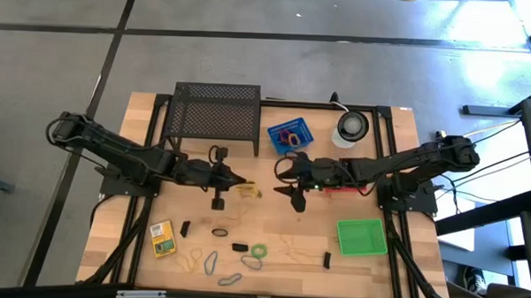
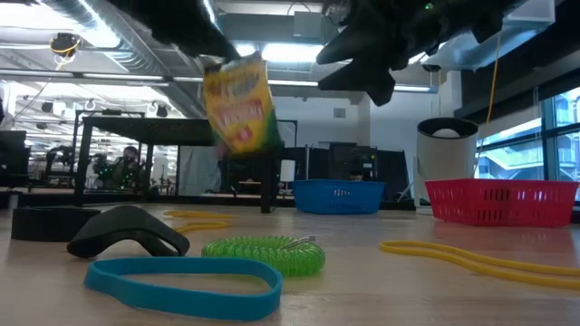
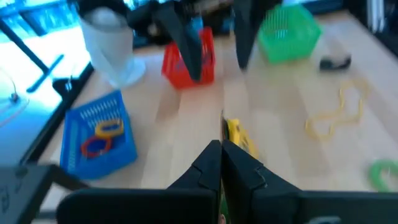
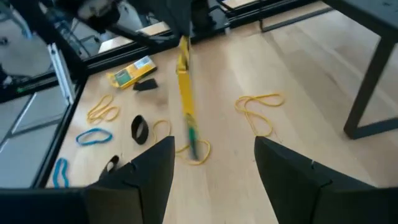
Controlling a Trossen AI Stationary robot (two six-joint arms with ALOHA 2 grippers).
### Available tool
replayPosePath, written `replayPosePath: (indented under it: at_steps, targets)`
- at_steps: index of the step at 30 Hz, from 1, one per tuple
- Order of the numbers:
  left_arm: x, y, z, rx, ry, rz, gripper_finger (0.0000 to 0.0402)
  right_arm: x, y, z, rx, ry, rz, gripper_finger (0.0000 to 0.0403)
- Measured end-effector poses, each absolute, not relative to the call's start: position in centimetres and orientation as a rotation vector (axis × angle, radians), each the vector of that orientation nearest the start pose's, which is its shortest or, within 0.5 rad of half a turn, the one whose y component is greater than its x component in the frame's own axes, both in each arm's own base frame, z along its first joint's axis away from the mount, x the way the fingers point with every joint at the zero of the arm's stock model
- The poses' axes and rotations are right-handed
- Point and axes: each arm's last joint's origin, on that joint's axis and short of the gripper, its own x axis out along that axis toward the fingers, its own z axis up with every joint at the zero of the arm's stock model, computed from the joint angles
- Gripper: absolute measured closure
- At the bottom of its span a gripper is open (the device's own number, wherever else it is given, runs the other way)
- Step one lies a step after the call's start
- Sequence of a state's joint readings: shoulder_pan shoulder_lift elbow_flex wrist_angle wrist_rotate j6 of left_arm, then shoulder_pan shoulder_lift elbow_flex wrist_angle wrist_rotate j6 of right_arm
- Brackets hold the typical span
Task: Pick & Place Office Desk Supplies
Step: Put the crayon box into the green bin
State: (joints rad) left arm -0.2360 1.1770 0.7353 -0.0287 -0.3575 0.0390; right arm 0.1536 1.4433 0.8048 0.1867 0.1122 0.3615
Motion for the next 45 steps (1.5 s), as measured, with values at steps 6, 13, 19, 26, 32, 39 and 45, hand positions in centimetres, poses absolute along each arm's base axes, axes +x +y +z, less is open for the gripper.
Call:
replayPosePath:
  at_steps: [6,13,19,26,32,39,45]
  targets:
    - [25.0,-5.4,26.0,0.204,0.371,0.089,0.0398,30.1,5.6,22.6,0.162,0.442,0.029,0.0179]
    - [26.6,-5.6,25.9,0.217,0.283,0.099,0.0398,30.9,5.9,22.2,0.148,0.396,0.041,0.0179]
    - [26.9,-5.7,24.8,0.257,0.347,0.092,0.0400,31.0,5.8,21.6,0.106,0.427,0.040,0.0179]
    - [26.6,-5.4,23.9,0.189,0.437,0.114,0.0398,31.1,5.6,21.6,0.098,0.427,0.003,0.0179]
    - [27.5,-4.8,22.2,0.053,0.485,0.229,0.0374,31.6,5.2,20.2,0.188,0.466,-0.077,0.0179]
    - [28.9,-3.6,18.8,-0.132,0.595,0.299,0.0283,32.1,3.7,18.5,0.347,0.531,-0.157,0.0179]
    - [29.8,-2.5,16.0,-0.217,0.674,0.377,0.0228,32.5,1.4,16.6,0.414,0.595,-0.281,0.0179]
